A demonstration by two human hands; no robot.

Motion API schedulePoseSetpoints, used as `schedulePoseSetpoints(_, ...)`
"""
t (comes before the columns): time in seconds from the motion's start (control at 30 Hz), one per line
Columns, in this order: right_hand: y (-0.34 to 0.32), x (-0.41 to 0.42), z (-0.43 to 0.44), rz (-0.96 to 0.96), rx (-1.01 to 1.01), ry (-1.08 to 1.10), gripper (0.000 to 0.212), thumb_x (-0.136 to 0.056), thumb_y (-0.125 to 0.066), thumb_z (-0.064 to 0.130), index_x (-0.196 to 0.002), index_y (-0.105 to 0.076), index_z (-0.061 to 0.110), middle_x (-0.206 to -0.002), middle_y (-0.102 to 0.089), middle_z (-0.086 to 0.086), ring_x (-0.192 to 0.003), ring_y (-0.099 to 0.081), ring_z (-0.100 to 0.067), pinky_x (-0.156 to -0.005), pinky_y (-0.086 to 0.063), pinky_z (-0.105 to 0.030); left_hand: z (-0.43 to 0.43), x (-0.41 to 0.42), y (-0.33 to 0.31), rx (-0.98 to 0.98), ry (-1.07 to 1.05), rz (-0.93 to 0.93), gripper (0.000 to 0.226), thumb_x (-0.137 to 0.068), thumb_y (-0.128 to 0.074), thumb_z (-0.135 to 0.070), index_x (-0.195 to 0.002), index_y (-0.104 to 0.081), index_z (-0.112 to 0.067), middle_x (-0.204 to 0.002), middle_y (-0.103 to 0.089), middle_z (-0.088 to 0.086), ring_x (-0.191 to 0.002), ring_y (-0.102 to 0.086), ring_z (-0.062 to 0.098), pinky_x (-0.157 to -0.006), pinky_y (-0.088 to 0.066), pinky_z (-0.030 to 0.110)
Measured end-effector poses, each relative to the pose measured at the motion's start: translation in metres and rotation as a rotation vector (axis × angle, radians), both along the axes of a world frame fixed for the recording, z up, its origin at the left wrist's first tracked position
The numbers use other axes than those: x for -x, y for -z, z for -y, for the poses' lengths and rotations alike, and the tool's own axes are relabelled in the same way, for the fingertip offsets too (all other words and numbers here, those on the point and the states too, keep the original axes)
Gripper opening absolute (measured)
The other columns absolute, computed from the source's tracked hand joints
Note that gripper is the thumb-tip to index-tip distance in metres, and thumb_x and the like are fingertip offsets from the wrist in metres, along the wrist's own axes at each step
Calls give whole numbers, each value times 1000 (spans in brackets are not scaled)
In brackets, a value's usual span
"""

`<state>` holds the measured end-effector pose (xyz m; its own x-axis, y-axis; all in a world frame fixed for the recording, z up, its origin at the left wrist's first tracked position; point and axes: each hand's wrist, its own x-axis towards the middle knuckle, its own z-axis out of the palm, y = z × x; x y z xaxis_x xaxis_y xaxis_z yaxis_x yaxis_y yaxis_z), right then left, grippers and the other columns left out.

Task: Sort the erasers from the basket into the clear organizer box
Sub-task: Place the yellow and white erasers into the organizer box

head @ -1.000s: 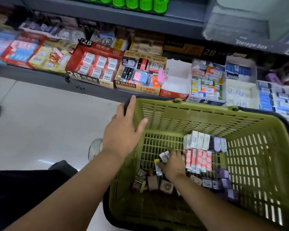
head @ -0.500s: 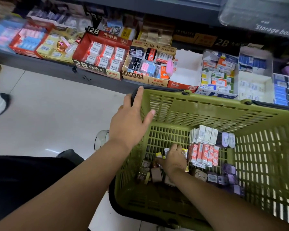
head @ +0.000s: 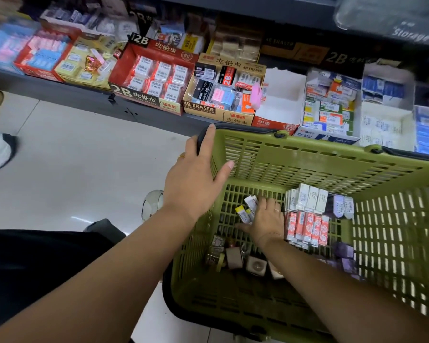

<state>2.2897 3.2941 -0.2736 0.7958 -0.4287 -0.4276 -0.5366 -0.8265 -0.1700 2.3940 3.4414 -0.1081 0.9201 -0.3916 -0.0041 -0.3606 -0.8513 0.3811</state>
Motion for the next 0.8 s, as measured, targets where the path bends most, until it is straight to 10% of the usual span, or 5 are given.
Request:
schedulePoseSetpoints(0.63,-3,-11,-1,-116,-177,-36,75,-78,-71,40,-132,-31,6,-134,-36,-11,-118,-46,-27,-90,-46,-33,1,0,0,-30,-3,4,73,-93,-33,-61,-152,-2,-33,-144,-33,4,-96,-61,25,-65,-42,28)
schedulePoseSetpoints(0.8,-17,-2,-2,-75,-391,38,55,-80,-69,30,-116,-33,11,-123,-46,-13,-91,-57,-27,-66,-46,-31,0,-2,3,-39,4,1,72,-93,-33,-62,-152,-2,-33,-143,-34,5,-95,-61,26,-65,-42,28)
